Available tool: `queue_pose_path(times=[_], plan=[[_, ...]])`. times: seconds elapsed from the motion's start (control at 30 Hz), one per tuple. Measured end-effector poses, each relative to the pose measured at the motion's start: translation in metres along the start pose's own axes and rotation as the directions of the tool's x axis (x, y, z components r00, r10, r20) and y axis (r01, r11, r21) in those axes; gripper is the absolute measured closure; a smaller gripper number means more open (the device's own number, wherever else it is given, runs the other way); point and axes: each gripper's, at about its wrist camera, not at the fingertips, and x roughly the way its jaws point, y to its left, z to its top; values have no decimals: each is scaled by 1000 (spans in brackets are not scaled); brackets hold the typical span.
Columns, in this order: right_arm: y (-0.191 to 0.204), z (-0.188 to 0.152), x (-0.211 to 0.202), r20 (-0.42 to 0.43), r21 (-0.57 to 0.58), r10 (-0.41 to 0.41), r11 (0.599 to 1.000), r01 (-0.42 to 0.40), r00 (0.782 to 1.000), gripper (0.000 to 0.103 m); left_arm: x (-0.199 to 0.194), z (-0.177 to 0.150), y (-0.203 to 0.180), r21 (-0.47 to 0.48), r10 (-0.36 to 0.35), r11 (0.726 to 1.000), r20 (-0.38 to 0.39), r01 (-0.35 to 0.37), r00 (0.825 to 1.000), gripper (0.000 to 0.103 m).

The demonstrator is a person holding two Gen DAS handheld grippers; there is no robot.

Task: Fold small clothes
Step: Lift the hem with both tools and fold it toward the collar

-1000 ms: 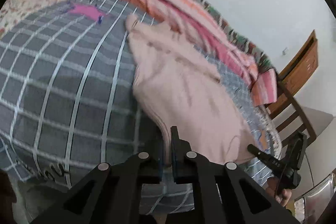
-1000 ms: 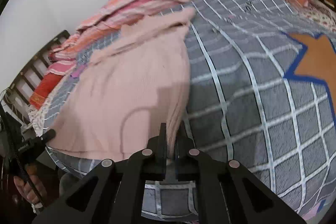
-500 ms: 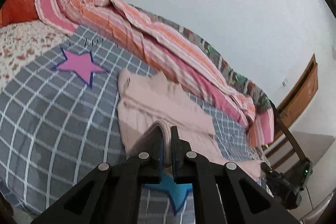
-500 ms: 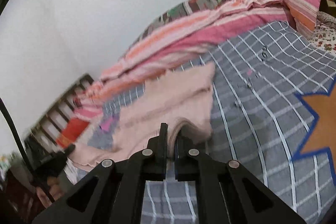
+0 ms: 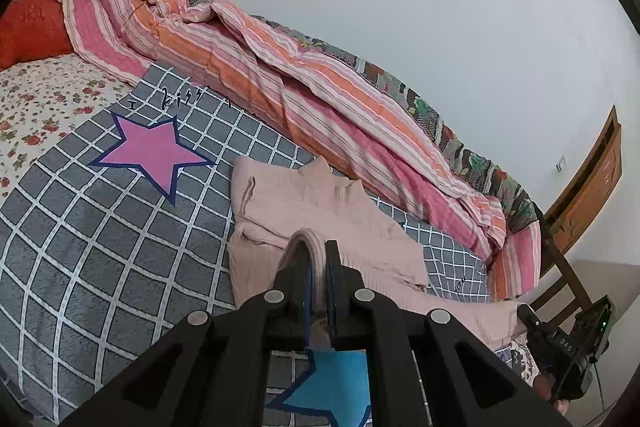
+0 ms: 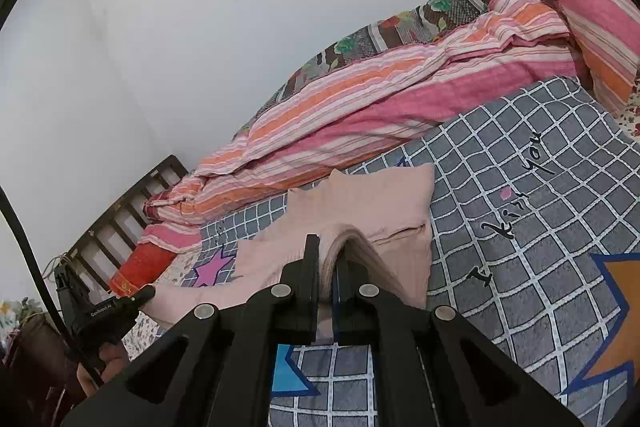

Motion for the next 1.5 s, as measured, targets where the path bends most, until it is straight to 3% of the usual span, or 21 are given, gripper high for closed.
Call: queue_pose_path(times=[0.8,1.1,1.5], plan=[[10,35,43,-36,-95,-92,992,88,995,98,39,30,-29,103,131,986,14,-132,991,97],[3,49,77,-53,-98,-127,988,121,991,98,83,45,-26,108,184,977,-6,-182,983,97],[-21,60,165,-108,-48,-164,986,160,980,98,170,63,10,42,236,972,-85,-233,968,97]])
